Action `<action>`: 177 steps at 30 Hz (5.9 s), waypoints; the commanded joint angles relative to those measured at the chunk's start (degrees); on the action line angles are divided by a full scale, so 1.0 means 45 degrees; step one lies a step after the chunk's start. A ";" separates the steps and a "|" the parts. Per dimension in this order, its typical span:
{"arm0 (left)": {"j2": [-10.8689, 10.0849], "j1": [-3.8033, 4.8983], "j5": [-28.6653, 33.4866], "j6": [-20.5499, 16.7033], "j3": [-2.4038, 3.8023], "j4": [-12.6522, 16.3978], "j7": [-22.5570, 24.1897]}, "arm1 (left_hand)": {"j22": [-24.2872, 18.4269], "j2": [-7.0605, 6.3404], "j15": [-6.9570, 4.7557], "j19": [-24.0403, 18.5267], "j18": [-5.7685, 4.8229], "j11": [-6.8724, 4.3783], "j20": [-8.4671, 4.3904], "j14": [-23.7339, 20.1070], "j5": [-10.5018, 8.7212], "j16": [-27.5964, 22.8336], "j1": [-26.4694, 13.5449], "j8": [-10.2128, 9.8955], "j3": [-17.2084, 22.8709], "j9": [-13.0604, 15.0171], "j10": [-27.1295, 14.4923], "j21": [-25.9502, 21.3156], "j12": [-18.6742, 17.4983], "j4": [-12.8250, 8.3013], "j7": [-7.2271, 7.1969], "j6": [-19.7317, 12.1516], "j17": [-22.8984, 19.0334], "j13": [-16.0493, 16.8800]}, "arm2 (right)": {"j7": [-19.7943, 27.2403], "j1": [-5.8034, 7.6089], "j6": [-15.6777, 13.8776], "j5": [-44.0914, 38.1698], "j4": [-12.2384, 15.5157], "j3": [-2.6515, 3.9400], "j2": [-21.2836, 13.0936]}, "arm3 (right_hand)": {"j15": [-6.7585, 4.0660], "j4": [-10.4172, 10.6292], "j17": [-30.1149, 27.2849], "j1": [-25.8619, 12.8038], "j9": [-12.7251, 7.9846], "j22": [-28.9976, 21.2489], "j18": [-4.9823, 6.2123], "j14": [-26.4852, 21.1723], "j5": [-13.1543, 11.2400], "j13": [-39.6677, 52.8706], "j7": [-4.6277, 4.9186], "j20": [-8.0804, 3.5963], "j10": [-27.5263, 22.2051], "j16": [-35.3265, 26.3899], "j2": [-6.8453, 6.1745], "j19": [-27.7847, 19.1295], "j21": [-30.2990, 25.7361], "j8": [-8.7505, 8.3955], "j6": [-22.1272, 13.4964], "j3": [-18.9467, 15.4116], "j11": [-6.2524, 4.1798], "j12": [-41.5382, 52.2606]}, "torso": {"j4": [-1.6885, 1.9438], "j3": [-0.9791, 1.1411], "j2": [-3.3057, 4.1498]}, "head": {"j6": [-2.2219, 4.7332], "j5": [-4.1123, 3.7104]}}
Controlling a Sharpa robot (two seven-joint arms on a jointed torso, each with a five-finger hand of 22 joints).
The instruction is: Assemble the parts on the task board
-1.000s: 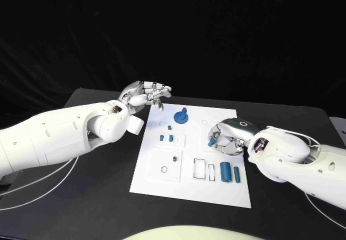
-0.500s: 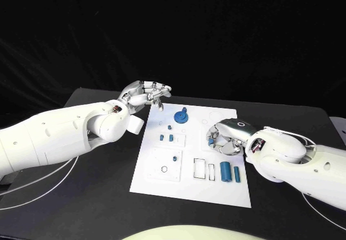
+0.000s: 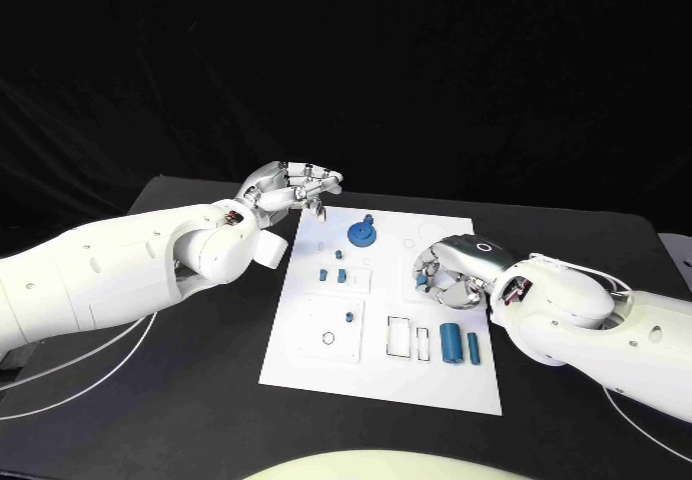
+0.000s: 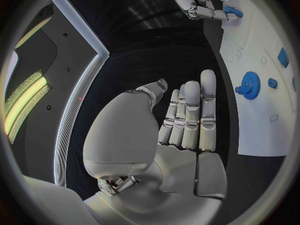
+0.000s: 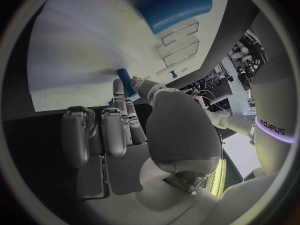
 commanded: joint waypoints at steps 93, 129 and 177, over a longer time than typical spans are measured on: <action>0.0247 0.0009 0.0098 0.0300 0.0003 -0.0110 -0.0042 | -0.0036 -0.0013 0.0000 0.0036 0.0085 0.0016 0.0076 -0.0112 -0.0029 0.0029 -0.0084 -0.0006 0.0120 0.0037 -0.0122 -0.0082 0.0150 -0.0015 0.0022 -0.0101 -0.0031 0.0040 | -0.0397 -0.1604 0.0192 -0.1667 0.0591 -0.0303 0.3222 | 0.0006 -0.0002 -0.0071 -0.0470 0.0476 0.2579 -0.0233 0.0538 0.0090 0.0073 0.0177 -0.0083 0.0075 0.0038 -0.0298 0.0364 0.0021 0.0070 -0.0422 -0.0046 0.0160 -0.0460 | 0.0000 -0.0015 0.0005 | -0.0211 0.0674; 0.0217 0.0009 0.0098 0.0400 0.0001 -0.0120 -0.0148 | -0.0048 -0.0012 0.0003 0.0041 0.0084 0.0018 0.0079 -0.0127 -0.0034 0.0037 -0.0119 0.0008 0.0129 0.0050 -0.0158 -0.0103 0.0198 -0.0003 0.0024 -0.0121 -0.0040 0.0056 | -0.0185 -0.1601 -0.0909 -0.1288 0.0729 -0.0304 0.3194 | -0.0148 0.0459 -0.0234 -0.0655 -0.0034 0.2597 -0.0213 0.0499 -0.0075 0.0582 0.0144 -0.0170 0.0403 -0.0005 -0.0820 0.0355 -0.0087 -0.1370 -0.2272 -0.0614 -0.0042 -0.0478 | -0.0006 -0.0003 0.0005 | -0.0242 0.0652; -0.0012 0.0013 0.0099 0.0422 -0.0047 -0.0028 -0.0198 | -0.0063 -0.0040 0.0006 0.0044 0.0084 0.0020 0.0082 -0.0150 -0.0037 0.0042 -0.0128 0.0027 0.0129 0.0068 -0.0204 -0.0128 0.0252 -0.0018 0.0023 -0.0146 -0.0052 0.0073 | 0.0438 -0.0401 -0.0470 0.7661 0.3716 -0.0294 -0.4529 | -0.0101 0.1370 0.2050 -0.1070 0.1401 0.3355 -0.0683 0.0920 0.1096 1.2581 0.0255 -0.0224 0.0711 0.1143 -0.0158 0.1330 0.2024 0.1133 -0.2672 -0.2123 0.0015 1.1872 | -0.0382 -0.0115 -0.0269 | -0.0055 -0.1428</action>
